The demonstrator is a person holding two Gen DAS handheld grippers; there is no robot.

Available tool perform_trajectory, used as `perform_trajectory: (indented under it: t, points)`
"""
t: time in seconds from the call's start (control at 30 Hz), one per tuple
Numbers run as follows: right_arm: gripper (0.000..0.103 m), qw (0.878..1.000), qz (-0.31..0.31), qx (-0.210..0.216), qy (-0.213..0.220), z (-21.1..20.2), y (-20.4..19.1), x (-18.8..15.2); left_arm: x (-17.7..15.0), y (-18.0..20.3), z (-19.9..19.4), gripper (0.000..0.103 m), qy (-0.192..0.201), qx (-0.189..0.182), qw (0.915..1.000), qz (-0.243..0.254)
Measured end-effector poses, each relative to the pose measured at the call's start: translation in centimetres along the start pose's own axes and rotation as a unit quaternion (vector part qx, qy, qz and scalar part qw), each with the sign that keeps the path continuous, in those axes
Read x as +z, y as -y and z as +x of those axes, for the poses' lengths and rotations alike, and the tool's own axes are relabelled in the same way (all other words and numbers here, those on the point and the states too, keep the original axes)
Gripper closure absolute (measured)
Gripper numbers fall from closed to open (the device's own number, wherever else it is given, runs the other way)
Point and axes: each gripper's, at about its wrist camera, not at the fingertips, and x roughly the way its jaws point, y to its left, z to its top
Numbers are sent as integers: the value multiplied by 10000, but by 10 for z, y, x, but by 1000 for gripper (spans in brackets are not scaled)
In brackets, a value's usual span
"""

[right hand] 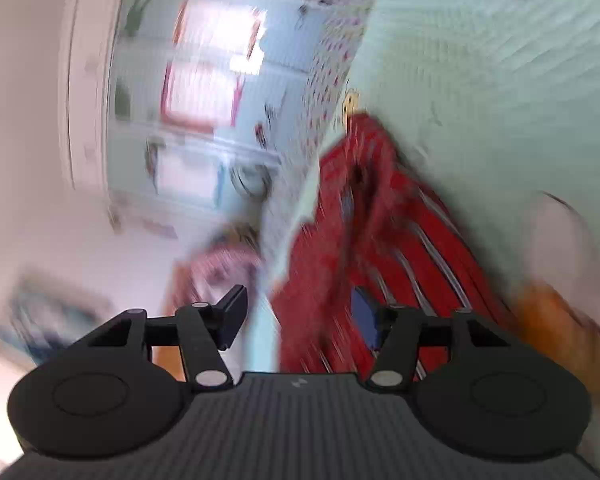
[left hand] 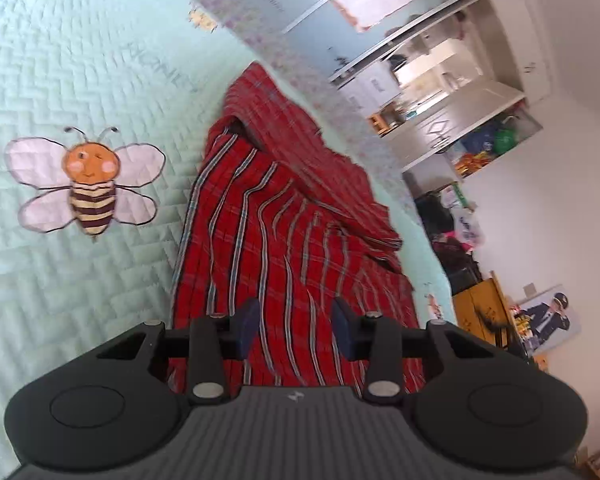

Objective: Fold clothes
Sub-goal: 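Carry the hem over the shirt with both grippers and lay it down, then open both grippers and lift them off the folded shirt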

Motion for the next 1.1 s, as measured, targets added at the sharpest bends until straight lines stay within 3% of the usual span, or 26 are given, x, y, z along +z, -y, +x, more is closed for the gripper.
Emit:
perform_trajectory:
  t: [0.03,0.17,0.3,0.37,0.5,0.57,0.63,0.7,0.9,1.03,1.1]
  points:
    - [39,9996,-230,-90,-98,-21,-7,-14,-6,-2,-10,61,28,25,10000,17]
    - [38,9986,-114,-512,-78,-109,12,-71,-32,-21,-35,60,-76,149,9997,-174]
    - [37,9966,220,-790,75,-171,40,-119,-51,-34,-44,60,-109,243,9995,-147]
    - [37,9949,8,-992,204,-178,38,-129,-52,-32,-40,60,-85,249,9996,56]
    - [37,9810,-1348,-1393,-23,-155,14,-139,-45,-28,-25,60,-197,345,9962,775]
    - [36,9618,-2179,-1630,-309,-140,5,-138,-40,-31,-17,60,-323,315,9941,982]
    - [36,9343,-2942,-1930,-565,-129,-1,-141,-35,-33,-12,60,-372,265,9930,1089]
    - [36,9163,-3380,-2078,-543,-120,-3,-136,-31,-34,-4,60,-403,221,9923,1149]
    - [36,9189,-3424,-1895,-491,-94,12,-111,-32,-34,25,60,-617,132,9892,1323]
    - [36,9245,-3338,-1737,-611,-82,8,-110,-34,-40,25,59,-571,76,9917,1149]
    - [36,9359,-3006,-1747,-564,-89,9,-110,-36,-44,17,59,-469,101,9946,921]
